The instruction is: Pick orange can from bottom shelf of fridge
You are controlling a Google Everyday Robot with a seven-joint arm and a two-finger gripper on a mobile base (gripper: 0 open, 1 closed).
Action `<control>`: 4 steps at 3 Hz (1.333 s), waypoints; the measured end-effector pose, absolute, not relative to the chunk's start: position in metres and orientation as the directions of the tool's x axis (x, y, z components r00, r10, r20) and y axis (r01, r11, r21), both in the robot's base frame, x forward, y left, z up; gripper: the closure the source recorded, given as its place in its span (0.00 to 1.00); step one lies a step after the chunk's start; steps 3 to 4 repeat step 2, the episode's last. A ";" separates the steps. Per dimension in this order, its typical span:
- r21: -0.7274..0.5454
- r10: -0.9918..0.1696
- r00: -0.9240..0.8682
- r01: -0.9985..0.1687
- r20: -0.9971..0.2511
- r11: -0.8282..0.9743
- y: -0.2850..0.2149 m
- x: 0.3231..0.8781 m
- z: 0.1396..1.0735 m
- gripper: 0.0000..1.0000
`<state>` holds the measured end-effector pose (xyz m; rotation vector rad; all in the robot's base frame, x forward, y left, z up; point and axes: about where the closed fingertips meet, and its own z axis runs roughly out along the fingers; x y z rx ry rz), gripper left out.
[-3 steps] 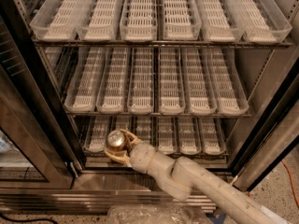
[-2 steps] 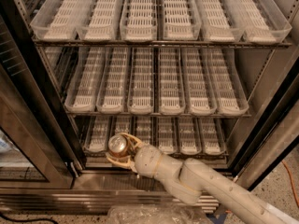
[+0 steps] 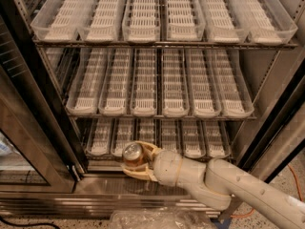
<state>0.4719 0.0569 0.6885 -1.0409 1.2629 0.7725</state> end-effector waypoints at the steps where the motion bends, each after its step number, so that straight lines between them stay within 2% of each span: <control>1: -0.102 -0.128 0.064 -0.942 -0.990 0.321 0.035 0.461 0.700 1.00; 2: -0.016 -0.155 -0.029 -0.959 -0.987 0.283 0.018 0.449 0.715 1.00; 4: -0.016 -0.155 -0.029 -0.959 -0.987 0.283 0.018 0.449 0.715 1.00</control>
Offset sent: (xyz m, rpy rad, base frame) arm -0.0388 -0.0641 0.0464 -0.1131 0.3380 0.1220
